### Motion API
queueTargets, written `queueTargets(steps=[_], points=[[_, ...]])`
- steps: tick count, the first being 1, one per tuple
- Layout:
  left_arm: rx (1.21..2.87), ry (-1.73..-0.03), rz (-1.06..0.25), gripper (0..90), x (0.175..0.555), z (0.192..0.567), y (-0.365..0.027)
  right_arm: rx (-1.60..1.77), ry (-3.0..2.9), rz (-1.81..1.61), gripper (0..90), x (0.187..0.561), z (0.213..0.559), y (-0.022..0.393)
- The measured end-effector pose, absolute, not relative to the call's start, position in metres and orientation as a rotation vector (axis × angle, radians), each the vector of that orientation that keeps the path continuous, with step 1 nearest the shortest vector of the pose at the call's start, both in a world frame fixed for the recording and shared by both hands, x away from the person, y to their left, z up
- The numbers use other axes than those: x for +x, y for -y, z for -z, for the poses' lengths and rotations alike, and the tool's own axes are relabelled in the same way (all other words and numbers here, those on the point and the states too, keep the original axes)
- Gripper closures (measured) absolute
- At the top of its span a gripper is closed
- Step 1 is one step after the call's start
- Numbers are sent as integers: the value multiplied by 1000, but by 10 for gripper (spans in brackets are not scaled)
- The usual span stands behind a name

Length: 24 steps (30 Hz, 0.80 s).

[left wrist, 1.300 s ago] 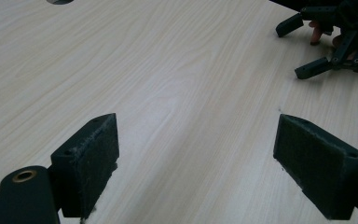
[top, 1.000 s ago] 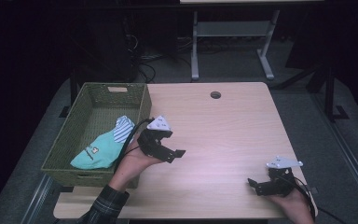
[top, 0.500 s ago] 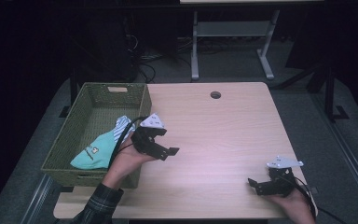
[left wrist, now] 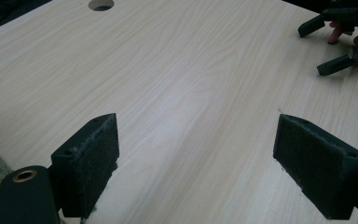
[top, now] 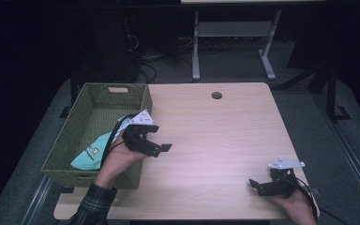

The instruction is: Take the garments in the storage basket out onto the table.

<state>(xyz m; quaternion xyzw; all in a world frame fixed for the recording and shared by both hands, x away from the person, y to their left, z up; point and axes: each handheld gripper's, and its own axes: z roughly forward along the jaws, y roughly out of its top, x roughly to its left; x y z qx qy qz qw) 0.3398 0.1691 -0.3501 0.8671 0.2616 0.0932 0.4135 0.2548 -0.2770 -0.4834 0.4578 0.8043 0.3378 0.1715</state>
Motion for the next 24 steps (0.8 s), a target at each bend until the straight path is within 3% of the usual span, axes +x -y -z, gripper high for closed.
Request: queueTargets(steps=[24], points=[[2161,-735,-246,135,343,347,-207,1307,-2283,-966,0,255,483,277]])
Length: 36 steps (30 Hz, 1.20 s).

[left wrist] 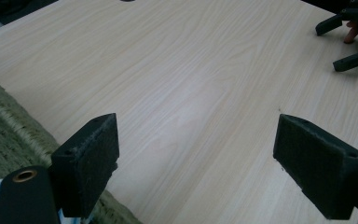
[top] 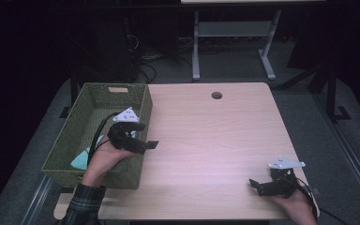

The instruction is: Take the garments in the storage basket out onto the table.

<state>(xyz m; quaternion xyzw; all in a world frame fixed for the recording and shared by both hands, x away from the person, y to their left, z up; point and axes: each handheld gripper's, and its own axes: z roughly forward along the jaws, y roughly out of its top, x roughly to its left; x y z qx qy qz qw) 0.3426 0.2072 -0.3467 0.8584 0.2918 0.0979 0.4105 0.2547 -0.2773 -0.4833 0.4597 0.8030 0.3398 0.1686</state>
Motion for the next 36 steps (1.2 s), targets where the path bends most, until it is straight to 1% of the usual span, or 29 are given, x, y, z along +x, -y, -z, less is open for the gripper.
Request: queueTargets(steps=[18,33,36], points=[[2147,-797,-283,135,343,344,-242,1297,-2285,-961,0,255,483,277],[2136,-861,-299,144,349,352,-270,1300,-2284,-965,0,255,483,277],[2145,-861,-299,175,351,354,-275,1300,-2284,-965,0,255,483,277]])
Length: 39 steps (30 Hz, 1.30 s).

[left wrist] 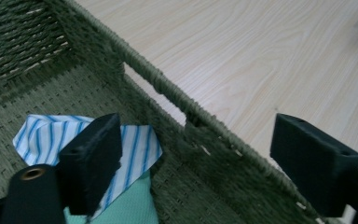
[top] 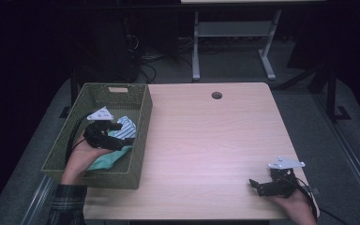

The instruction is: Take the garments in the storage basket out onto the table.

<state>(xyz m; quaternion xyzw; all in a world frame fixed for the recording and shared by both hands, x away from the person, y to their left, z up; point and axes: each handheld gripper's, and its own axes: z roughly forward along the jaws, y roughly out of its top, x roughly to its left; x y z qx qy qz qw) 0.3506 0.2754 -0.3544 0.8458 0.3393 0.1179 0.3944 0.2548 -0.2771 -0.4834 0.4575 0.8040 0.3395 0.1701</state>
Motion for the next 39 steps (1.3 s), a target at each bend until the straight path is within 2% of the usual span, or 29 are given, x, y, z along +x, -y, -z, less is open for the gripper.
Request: queueTargets(steps=[30,36,39], points=[[2233,-950,-336,244,362,385,-305,1297,-2286,-959,0,255,483,277],[2215,-966,-294,264,365,394,-308,1296,-2287,-957,0,255,483,277],[2258,-982,-296,264,367,399,-306,1296,-2287,-957,0,255,483,277]])
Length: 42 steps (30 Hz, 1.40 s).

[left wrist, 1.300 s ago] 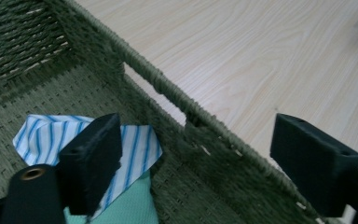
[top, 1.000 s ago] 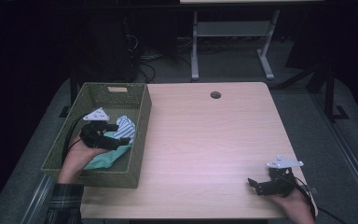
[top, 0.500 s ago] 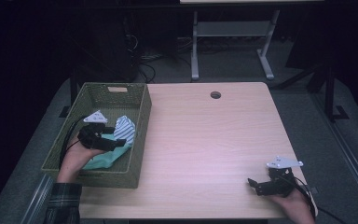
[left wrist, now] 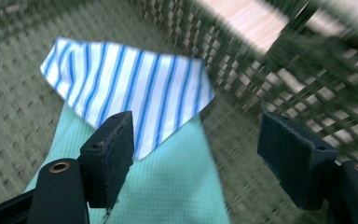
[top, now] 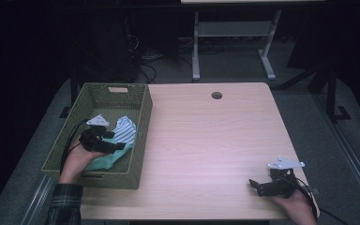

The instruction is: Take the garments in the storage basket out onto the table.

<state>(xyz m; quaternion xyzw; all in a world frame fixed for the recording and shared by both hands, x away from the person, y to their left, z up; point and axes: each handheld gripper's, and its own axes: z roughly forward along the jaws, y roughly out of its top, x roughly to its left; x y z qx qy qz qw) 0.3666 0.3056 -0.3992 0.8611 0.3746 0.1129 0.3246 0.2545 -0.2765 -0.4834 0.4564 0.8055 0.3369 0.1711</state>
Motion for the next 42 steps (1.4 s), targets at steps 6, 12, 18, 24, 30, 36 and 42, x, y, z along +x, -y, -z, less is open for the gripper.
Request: queueTargets(steps=[6,12,18,24,30,36,42], points=[[2302,-988,-286,266,368,404,-302,1297,-2286,-958,0,254,483,277],[2362,-1008,-289,291,370,409,-299,1297,-2286,-960,0,254,483,277],[2417,-1045,-297,303,371,414,-296,1295,-2288,-960,0,254,483,277],[2466,-1054,-290,324,373,418,-294,1292,-2291,-958,0,254,483,277],[2519,-1086,-273,356,374,423,-292,1295,-2290,-966,0,254,483,277],[2540,-1165,-258,520,376,425,-294,1290,-2293,-962,0,254,483,277],[2488,-1234,-191,773,379,423,-299,1283,-2298,-956,0,257,483,276]])
